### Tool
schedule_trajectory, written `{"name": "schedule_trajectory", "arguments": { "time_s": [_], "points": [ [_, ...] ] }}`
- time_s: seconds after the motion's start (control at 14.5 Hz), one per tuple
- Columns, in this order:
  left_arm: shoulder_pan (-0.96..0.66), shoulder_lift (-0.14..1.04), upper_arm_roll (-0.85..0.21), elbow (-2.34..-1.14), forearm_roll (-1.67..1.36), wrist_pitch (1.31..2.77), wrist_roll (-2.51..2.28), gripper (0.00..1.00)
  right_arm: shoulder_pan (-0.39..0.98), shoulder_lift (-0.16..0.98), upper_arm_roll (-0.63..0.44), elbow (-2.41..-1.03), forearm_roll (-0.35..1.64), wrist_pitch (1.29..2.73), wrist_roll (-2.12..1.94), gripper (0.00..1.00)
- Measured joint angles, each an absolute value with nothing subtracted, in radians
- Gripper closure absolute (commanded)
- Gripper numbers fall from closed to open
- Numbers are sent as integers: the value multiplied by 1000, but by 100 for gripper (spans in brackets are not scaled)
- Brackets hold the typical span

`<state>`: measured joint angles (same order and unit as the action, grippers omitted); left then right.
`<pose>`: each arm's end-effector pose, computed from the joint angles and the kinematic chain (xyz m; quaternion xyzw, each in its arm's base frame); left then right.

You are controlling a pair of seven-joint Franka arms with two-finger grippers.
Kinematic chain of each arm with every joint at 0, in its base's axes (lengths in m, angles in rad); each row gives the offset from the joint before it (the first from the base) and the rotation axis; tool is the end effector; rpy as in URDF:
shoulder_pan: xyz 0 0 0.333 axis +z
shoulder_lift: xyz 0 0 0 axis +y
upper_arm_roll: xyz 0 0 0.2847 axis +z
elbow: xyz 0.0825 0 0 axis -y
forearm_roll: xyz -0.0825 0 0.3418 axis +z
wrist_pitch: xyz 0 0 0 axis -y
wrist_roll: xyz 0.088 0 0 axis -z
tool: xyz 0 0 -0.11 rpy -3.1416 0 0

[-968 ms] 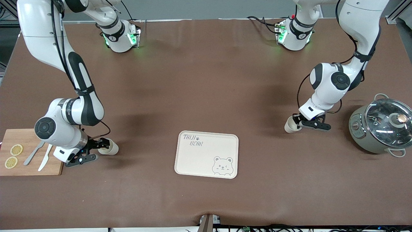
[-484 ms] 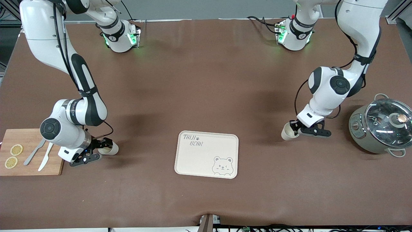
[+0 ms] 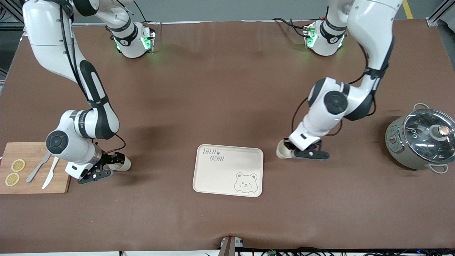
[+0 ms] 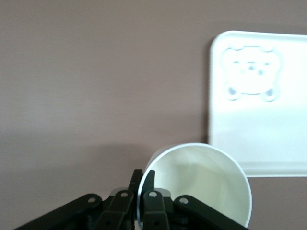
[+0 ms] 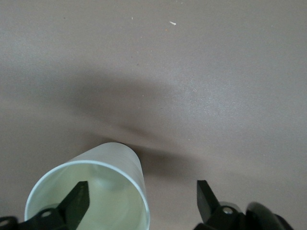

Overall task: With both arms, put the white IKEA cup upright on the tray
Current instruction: 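Carry the cup with the left gripper onto the tray and lower it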

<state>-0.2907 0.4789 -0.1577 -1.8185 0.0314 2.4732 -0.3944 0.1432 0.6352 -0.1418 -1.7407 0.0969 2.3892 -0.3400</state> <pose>0.5628 -0.2620 0.2926 0.9952 -0.0263 0.0729 0.0595 0.6217 0.0093 0.2185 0.9887 0.1492 0.0091 0.0101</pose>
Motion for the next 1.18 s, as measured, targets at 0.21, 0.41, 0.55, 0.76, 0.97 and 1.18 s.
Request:
{"name": "schedule_trajectory", "arguments": {
  "time_s": [0.21, 0.41, 0.55, 0.76, 0.97, 1.18],
  "points": [
    [-340, 558, -157, -1706, 31, 2457, -473, 100, 143, 635, -141, -1741, 97, 2390, -346, 62],
    [-368, 621, -156, -1592, 31, 2376, -513, 100, 142, 635, -139, -1741, 97, 2390, -346, 85],
    [-392, 660, -152, -1512, 31, 2324, -546, 100, 142, 635, -138, -1741, 97, 2390, -347, 96],
    [-429, 712, -143, -1449, 31, 2304, -584, 100, 141, 635, -137, -1741, 100, 2390, -348, 100],
    [-486, 754, -91, -1422, 31, 2304, -607, 100, 141, 632, -134, -1741, 103, 2389, -349, 100],
    [-556, 793, -25, -1391, 31, 2304, -639, 100, 141, 632, -134, -1741, 105, 2389, -349, 100]
  ]
}}
